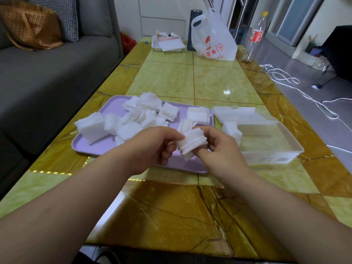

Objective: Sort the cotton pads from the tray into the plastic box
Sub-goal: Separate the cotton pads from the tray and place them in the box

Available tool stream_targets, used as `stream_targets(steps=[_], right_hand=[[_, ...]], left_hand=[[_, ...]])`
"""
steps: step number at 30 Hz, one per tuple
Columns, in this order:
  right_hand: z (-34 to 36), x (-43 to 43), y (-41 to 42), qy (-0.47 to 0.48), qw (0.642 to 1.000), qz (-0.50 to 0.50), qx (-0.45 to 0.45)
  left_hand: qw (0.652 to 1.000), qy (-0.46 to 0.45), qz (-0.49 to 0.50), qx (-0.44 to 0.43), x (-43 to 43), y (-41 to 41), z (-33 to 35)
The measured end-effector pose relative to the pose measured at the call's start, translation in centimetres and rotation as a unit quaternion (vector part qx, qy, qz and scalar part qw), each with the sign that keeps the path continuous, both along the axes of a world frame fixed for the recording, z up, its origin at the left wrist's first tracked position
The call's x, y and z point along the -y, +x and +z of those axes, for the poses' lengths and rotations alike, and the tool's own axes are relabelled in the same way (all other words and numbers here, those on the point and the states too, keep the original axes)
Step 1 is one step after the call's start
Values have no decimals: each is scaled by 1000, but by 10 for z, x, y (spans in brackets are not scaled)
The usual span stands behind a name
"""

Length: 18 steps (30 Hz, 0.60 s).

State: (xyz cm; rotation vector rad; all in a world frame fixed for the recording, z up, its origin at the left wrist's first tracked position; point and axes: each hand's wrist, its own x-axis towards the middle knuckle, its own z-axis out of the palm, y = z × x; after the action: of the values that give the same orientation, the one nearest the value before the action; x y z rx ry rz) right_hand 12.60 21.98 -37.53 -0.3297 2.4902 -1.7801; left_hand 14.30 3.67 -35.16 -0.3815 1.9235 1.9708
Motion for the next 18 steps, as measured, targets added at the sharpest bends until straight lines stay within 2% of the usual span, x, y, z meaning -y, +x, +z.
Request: stream_targets(steps=[4, 13, 18], right_hand=[[4, -1, 3, -27, 999, 3, -29], [7, -4, 1, 33, 992, 43, -112], [8, -5, -1, 19, 995, 36, -91]], left_hand=[[999, 32, 15, 9, 0, -2, -3], [999, 5, 30, -16, -3, -3, -5], [999, -13, -9, -46, -4, 0, -4]])
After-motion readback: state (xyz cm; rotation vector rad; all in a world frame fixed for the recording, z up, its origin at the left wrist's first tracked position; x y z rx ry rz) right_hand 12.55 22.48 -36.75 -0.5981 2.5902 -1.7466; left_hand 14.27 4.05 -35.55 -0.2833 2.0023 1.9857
